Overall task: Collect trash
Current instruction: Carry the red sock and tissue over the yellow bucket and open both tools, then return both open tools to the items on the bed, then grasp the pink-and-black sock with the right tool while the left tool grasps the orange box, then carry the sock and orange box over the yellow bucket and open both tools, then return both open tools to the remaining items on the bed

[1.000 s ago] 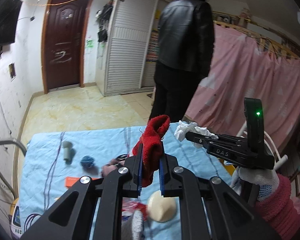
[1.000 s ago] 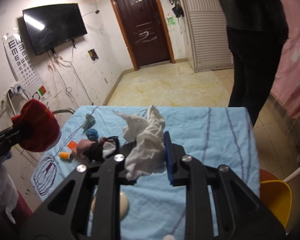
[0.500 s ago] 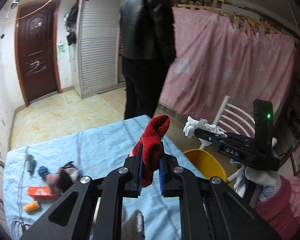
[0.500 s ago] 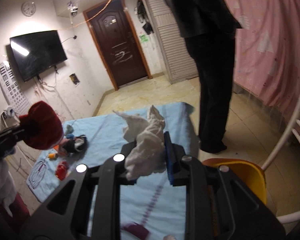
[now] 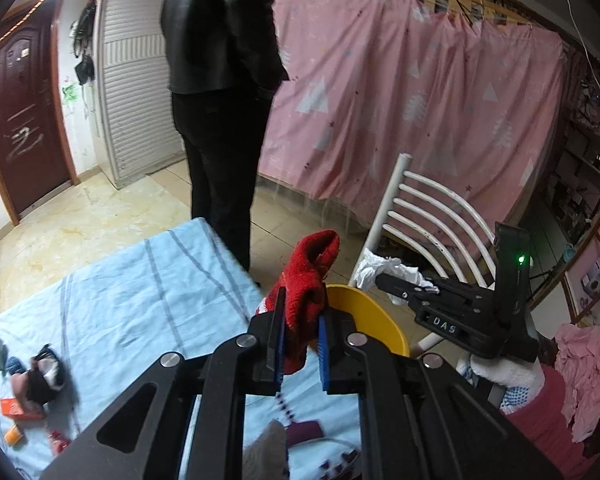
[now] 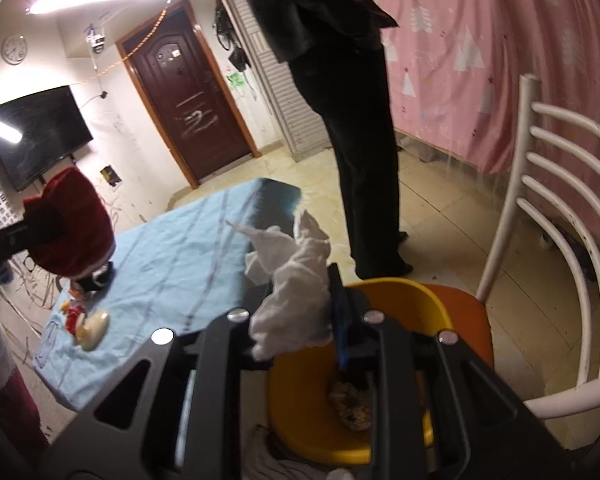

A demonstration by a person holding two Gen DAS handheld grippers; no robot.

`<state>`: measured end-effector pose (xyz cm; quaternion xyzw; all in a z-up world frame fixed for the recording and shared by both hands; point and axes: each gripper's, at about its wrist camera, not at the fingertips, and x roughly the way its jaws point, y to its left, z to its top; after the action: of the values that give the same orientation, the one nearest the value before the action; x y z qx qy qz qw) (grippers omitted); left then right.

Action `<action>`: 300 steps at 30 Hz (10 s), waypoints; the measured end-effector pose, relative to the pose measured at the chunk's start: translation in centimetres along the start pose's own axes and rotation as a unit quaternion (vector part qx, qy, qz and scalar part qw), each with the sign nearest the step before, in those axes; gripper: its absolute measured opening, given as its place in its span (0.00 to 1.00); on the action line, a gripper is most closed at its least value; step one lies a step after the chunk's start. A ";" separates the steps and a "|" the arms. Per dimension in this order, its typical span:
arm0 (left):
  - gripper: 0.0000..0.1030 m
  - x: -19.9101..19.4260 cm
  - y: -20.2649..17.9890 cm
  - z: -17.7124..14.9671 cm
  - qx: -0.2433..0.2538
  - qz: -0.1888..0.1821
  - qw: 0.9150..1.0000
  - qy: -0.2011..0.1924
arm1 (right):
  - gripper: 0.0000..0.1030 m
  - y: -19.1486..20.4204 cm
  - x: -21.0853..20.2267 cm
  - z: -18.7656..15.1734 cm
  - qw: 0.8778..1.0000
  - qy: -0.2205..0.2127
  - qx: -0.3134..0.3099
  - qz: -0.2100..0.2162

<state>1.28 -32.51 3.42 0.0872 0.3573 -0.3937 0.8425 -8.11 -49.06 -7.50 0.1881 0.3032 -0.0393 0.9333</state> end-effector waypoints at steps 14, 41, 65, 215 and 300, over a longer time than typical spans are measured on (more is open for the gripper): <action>0.04 7.1 -4.6 1.0 0.023 -0.017 0.998 0.053 | 0.20 -4.7 1.2 -1.3 0.999 0.008 0.035 0.008; 0.04 15.0 -7.1 -0.9 0.017 -0.037 0.989 0.143 | 0.20 -5.1 3.9 -3.2 0.998 0.054 0.042 0.008; 0.50 17.5 -3.8 -1.7 -0.071 -0.035 0.982 0.172 | 0.40 -5.0 4.6 -3.9 0.996 0.075 0.039 0.006; 0.82 -2.7 31.8 -11.1 -0.163 0.230 0.954 0.098 | 0.70 23.3 13.3 2.2 0.975 0.123 -0.100 0.153; 0.89 9.8 -1.8 0.6 -0.025 0.008 0.996 0.080 | 0.81 -3.1 4.8 -1.9 0.997 0.054 0.046 -0.014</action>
<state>4.53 -39.86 -2.43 0.1002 0.4325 -0.3701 0.8161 -5.88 -51.04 -12.70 0.2288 0.3536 -0.0557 0.9053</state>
